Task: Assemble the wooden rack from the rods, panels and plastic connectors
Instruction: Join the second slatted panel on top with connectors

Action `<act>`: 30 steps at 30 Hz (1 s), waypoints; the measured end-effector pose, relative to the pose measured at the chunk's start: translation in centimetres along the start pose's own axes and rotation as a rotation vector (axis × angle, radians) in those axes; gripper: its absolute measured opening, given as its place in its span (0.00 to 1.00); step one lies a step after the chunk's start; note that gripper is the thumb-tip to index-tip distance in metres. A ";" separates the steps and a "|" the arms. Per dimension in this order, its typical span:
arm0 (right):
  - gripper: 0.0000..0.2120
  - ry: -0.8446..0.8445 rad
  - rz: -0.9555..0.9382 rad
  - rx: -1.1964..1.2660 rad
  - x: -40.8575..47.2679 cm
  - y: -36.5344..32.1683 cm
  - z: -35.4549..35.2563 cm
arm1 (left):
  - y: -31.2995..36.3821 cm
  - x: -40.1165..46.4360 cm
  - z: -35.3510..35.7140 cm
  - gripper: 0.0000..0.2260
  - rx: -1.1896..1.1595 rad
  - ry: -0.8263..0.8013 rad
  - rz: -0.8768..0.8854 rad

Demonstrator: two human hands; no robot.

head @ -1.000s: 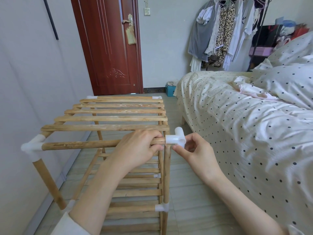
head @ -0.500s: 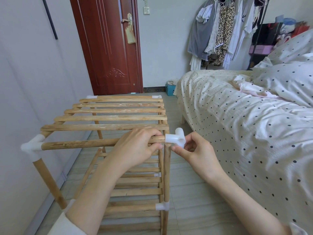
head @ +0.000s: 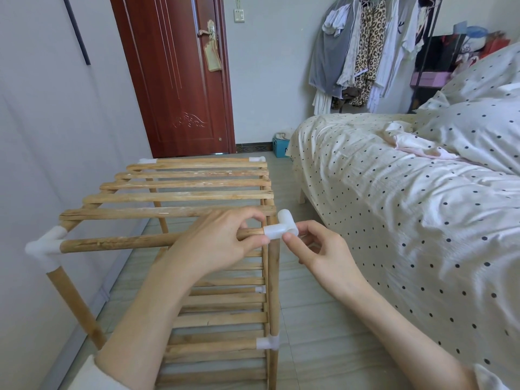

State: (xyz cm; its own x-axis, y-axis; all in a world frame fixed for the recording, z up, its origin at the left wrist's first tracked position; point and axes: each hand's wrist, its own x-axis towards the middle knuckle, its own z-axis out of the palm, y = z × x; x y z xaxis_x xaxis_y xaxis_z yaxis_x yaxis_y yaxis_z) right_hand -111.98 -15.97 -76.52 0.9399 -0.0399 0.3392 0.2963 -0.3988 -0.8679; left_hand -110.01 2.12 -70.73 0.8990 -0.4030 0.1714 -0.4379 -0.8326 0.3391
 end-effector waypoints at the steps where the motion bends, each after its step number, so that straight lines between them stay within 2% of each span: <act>1: 0.05 0.000 -0.004 0.016 -0.1 -0.1 -0.1 | -0.2 0.0 -0.2 0.14 0.049 -0.020 -0.016; 4: 0.11 0.016 0.002 0.028 -0.1 -0.1 -0.3 | -0.9 -0.1 -0.9 0.08 -0.030 -0.108 -0.062; 7: 0.16 -0.021 0.064 0.145 0.1 -0.4 -0.6 | -1.0 -0.3 -1.1 0.03 -0.040 -0.167 -0.062; 11: 0.15 -0.110 0.161 0.393 0.5 -0.7 -0.8 | -1.1 -0.4 -1.1 0.02 -0.082 -0.137 -0.069; 13: 0.12 -0.125 0.172 0.436 0.6 -0.8 -0.7 | -1.2 -0.5 -1.3 0.03 -0.113 -0.133 -0.088; 17: 0.12 -0.145 0.168 0.454 0.8 -1.3 -0.7 | -1.1 -0.7 -1.6 0.09 -0.163 -0.119 -0.109; 24: 0.18 -0.033 0.078 0.297 0.8 -1.5 0.2 | -1.3 -0.6 -1.3 0.06 -0.170 -0.087 -0.085; 27: 0.19 -0.070 0.116 0.230 0.8 -1.9 -0.2 | -1.7 -0.5 -1.2 0.03 -0.169 -0.084 -0.051; 30: 0.21 -0.029 0.211 0.287 1.7 -1.8 -0.1 | -2.1 -0.6 -1.2 0.03 -0.142 -0.106 -0.036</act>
State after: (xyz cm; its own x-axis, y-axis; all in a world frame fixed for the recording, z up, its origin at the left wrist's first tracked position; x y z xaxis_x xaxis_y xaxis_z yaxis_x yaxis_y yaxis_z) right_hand -110.96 -15.43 -74.39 0.9886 -0.0667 0.1346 0.1268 -0.1107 -0.9857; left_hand -109.63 4.60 -70.45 0.9063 -0.4181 0.0612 -0.3955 -0.7882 0.4716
